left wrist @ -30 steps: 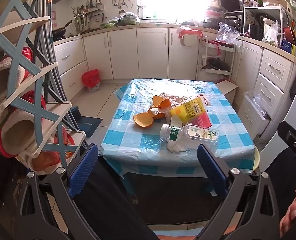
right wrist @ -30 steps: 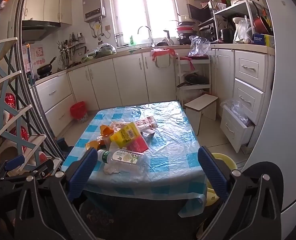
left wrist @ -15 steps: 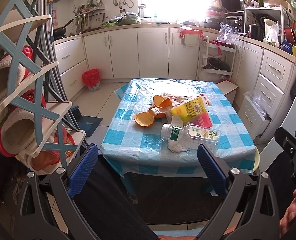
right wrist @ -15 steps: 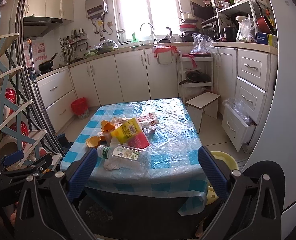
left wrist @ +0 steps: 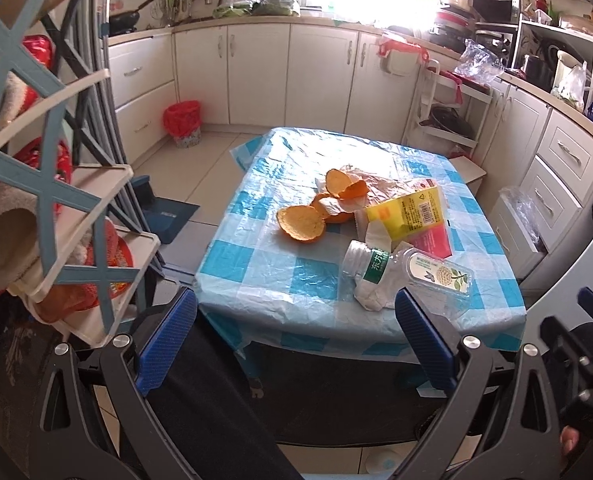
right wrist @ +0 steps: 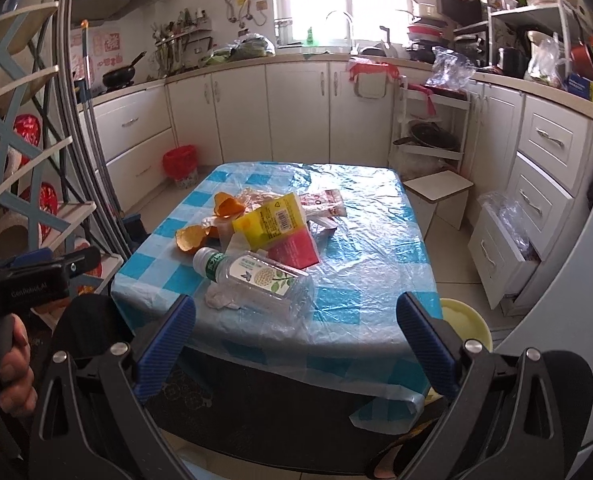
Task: Collect trash
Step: 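Move both tools toward the cluttered table, then grasp the clear plastic bottle with the right tool while the left tool grasps an orange peel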
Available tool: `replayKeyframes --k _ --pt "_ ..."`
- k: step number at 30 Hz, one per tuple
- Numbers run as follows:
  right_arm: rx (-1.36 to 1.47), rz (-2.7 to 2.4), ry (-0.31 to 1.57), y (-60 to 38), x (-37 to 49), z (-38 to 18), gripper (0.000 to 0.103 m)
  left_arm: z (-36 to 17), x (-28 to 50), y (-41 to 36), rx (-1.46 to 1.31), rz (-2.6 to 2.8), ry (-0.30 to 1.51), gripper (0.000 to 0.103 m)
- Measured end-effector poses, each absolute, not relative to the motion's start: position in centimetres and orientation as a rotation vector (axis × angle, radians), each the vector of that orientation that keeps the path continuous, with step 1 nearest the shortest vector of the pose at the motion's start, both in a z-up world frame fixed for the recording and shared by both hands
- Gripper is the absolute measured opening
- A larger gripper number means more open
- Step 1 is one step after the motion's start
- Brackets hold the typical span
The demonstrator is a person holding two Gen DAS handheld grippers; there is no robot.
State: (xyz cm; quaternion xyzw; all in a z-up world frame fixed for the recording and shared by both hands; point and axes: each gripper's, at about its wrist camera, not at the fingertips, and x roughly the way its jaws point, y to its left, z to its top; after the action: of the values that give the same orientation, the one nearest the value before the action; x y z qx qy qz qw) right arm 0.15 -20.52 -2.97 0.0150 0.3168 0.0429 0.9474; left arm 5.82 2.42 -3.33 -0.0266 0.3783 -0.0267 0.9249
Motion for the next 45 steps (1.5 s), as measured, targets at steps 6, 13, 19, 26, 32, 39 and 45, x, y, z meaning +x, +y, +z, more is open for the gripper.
replayKeyframes --k 6,13,19,26,32,39,45 --pt "-0.184 0.181 0.701 -18.4 4.8 -5.2 0.096 -5.2 8.7 2.3 -0.064 -0.05 0.829 0.095" --pt "-0.34 0.296 0.793 -17.2 9.5 -7.6 0.096 -7.4 12.9 3.9 -0.124 -0.015 0.887 0.095" --pt "-0.346 0.389 0.88 -17.1 12.2 -9.3 0.096 -10.3 18.3 4.0 -0.143 -0.005 0.945 0.095" --pt "-0.307 0.475 0.956 -17.2 13.7 -10.7 0.079 -14.4 24.9 3.3 -0.123 0.004 1.033 0.077" --pt "-0.199 0.543 0.949 -18.6 14.1 -11.2 0.068 -15.8 27.8 2.1 -0.063 0.035 1.029 0.07" --pt "0.075 0.599 0.98 -21.7 14.9 -11.9 0.055 -15.4 28.8 0.5 -0.048 -0.028 1.016 0.015" --pt "0.284 0.64 1.005 -23.6 15.5 -11.8 0.054 -14.5 27.2 1.2 -0.088 -0.055 0.997 0.004"
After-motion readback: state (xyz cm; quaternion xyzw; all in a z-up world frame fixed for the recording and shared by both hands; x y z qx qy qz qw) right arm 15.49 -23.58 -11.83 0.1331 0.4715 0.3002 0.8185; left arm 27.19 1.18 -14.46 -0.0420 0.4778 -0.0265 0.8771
